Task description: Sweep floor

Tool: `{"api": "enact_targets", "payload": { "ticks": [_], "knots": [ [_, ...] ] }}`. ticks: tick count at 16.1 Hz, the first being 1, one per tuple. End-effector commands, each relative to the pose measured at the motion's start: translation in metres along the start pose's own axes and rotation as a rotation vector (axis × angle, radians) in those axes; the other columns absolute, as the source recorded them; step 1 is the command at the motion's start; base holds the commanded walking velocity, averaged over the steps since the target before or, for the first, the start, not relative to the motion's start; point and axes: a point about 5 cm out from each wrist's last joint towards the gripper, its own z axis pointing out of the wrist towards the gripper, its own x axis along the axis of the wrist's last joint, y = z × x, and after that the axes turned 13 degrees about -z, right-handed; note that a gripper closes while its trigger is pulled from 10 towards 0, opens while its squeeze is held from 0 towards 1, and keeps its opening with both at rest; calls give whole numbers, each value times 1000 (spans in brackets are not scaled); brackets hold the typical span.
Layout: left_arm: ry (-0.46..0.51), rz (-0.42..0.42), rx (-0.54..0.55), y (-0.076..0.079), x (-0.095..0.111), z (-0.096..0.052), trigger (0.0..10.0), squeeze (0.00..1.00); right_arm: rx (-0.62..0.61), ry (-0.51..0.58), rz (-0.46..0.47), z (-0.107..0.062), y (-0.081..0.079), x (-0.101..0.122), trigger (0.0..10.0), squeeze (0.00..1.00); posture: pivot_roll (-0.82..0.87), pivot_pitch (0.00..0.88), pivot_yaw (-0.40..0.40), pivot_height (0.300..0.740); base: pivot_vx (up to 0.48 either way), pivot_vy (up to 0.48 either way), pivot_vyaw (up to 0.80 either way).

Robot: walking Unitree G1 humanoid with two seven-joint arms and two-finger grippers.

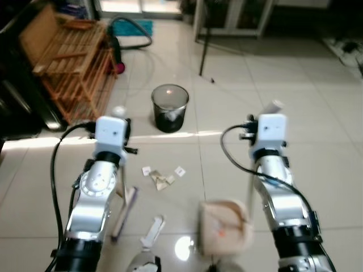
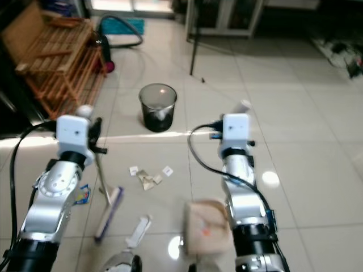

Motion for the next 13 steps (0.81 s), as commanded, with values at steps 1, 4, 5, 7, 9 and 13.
{"api": "enact_targets", "payload": {
  "ticks": [1,4,5,7,9,13],
  "knots": [
    [40,-5,5,1,4,1,10000,0,-40,27,3,1,8,2,10000,0,-8,164,-20,740,0,0,0],
    [49,-12,39,-4,-2,1,10000,0,-37,50,-7,2,5,2,10000,0,-9,183,-13,740,0,0,0],
    [54,-2,44,-7,-5,0,10000,0,-40,52,-13,1,5,-1,10000,0,-7,193,-16,740,0,0,0],
    [82,5,54,-10,-4,1,10000,0,-46,55,-12,1,6,-4,10000,0,-4,213,-20,740,0,0,0],
    [103,-12,72,-15,-5,8,10000,0,-35,78,-21,3,7,-7,10000,0,-16,251,-16,740,0,0,0],
    [116,-35,87,-20,-19,8,10000,0,-21,125,-42,6,5,-8,10000,0,-42,328,-22,740,0,0,0]
  ]
}}
